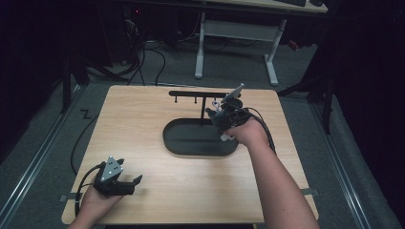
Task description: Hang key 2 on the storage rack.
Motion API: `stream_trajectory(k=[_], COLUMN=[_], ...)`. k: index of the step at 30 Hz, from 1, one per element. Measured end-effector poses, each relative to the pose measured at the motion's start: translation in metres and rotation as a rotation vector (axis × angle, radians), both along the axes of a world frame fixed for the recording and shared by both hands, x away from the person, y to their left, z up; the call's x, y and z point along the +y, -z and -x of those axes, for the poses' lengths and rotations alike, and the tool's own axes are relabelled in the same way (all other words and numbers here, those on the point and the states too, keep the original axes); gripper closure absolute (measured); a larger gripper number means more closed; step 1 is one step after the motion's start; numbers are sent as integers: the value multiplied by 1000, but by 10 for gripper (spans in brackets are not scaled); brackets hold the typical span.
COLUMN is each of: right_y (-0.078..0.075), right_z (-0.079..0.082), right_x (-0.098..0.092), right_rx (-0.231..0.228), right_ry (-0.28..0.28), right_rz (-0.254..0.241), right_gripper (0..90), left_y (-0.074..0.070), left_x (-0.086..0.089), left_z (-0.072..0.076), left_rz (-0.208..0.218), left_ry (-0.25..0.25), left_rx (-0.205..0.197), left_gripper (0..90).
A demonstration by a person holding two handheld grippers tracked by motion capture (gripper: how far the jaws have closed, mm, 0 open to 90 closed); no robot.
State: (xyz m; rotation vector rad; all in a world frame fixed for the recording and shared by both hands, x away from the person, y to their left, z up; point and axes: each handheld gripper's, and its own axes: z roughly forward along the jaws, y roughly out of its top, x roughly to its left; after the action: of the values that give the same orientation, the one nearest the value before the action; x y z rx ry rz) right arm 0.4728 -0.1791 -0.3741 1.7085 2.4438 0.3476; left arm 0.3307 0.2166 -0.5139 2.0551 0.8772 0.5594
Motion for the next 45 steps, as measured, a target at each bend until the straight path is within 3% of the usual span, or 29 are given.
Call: stream_trajectory(k=[4,11,19,23,26,37,38,41,45], right_y=[5,3,17,31,44,105,107,118,131], right_z=[-1,8,35,50,60,95,98,114,132], right_x=[-1,-8,-20,-24,-27,-48,-48,-49,-51], right_rx=[-24,-44,-116,-146,-195,-313,-313,-390,-441], right_ry=[5,14,-13,-45,-63,-11,-13,-41,-44], right_rz=[5,-16,-23,-21,-57,-204,-201,-192,-194], right_gripper=[299,288,285,310,321,336,335,341,337], left_y=[0,0,-1,-1,-1,1,2,2,3], left_x=[0,-2,-6,-8,-9,-17,-18,-19,-22], left_z=[0,-1,0,0,0,0,-1,-1,-1], left_rz=[2,5,5,1,0,-12,-13,-14,-10], left_ry=[-3,-3,1,7,8,30,33,40,49], left_rx=[-3,-6,-14,-13,-16,-14,-14,-10,-13], left_gripper=[98,98,98,99,99,100,101,101,101])
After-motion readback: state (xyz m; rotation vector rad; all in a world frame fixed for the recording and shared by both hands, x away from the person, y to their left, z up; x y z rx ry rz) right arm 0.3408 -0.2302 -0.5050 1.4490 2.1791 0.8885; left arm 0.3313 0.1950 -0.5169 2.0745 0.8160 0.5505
